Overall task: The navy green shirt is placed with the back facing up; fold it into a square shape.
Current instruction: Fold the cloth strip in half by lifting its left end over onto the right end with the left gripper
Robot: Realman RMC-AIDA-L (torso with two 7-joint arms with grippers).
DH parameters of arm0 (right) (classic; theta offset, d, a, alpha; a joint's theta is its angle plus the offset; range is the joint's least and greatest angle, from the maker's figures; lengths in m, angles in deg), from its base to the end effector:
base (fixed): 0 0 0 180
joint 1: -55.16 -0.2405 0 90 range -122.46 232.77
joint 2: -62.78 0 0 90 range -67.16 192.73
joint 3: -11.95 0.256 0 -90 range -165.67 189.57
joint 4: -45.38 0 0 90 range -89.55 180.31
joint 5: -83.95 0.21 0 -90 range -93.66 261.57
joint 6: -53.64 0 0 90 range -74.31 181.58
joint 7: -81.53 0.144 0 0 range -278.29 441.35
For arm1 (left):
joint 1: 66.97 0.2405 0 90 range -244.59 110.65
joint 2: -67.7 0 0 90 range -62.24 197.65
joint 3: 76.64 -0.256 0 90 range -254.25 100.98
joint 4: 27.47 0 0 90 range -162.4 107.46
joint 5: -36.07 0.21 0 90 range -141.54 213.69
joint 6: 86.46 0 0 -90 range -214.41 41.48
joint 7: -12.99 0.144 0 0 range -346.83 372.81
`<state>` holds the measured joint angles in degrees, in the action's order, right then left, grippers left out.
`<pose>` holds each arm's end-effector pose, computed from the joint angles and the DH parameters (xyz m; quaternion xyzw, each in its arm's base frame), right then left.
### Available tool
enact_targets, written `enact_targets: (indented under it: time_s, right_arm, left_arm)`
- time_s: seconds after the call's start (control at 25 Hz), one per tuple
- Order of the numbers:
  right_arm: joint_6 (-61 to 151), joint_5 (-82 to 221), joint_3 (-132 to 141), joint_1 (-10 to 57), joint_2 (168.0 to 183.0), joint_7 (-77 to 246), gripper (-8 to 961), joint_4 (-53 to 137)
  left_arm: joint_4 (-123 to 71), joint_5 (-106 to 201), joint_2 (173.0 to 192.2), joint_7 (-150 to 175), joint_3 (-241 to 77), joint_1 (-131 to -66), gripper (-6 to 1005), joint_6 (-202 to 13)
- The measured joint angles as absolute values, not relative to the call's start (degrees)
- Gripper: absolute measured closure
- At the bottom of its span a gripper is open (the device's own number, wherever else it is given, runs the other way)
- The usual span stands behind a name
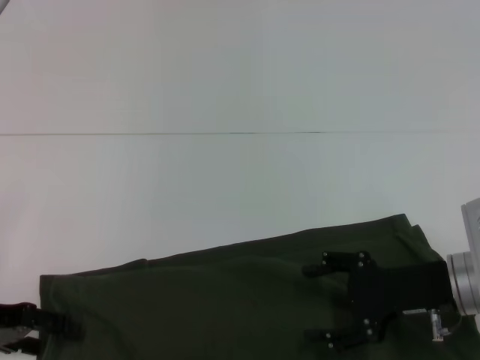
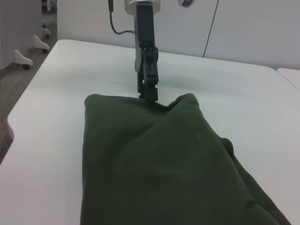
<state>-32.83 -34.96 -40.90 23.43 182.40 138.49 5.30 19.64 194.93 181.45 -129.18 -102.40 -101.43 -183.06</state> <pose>0.2496 0.3259 -0.0320 -0.9879 -0.0413 0.1236 0.0842 -0.3353 0.3133 0.0665 -0.7094 -0.6953 0.0162 0.1137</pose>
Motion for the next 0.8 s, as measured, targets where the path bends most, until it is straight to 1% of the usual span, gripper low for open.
enact_targets:
  time_s: [0.12,0.2,0.24,0.28,0.48,0.6,0.68,0.8]
  right_arm:
    - [-32.9,-35.0,-40.9,23.4,182.40,138.5,28,5.3]
    - [-32.9,-34.9,-40.9,23.4,182.40,138.5,28,5.3]
    - [-32.9,-34.9,-40.9,23.4,182.40,138.5,28,5.3]
    - [-32.9,-34.9,-40.9,23.4,182.40,138.5,28,5.3]
    - [-32.9,-34.9,-40.8,23.5,182.40,138.5,28,5.2]
    - [-32.8,-34.9,-40.8,23.6,182.40,138.5,29,5.2]
    - [-32.7,-34.8,-40.8,23.6,182.40,138.5,29,5.2]
    - [-32.7,-34.7,-40.8,23.6,182.40,138.4,28,5.2]
  left_arm:
    - [20.0,194.1,181.42,-129.1,-101.6,-101.4,53,-183.6]
    - [20.7,192.4,180.98,-128.9,-99.7,-101.4,53,-184.6]
    - [21.2,190.5,180.02,-128.8,-97.4,-101.4,53,-186.5]
    - [21.2,190.5,180.02,-128.8,-97.4,-101.4,53,-186.5]
    - [23.4,187.3,178.30,-127.3,-92.2,-101.6,52,-191.9]
    - [21.1,185.1,177.30,-125.8,-92.5,-102.0,55,-195.7]
    - [20.3,185.0,177.50,-125.7,-93.6,-102.2,56,-195.8]
    - [17.8,184.9,178.51,-125.7,-96.8,-102.7,59,-194.4]
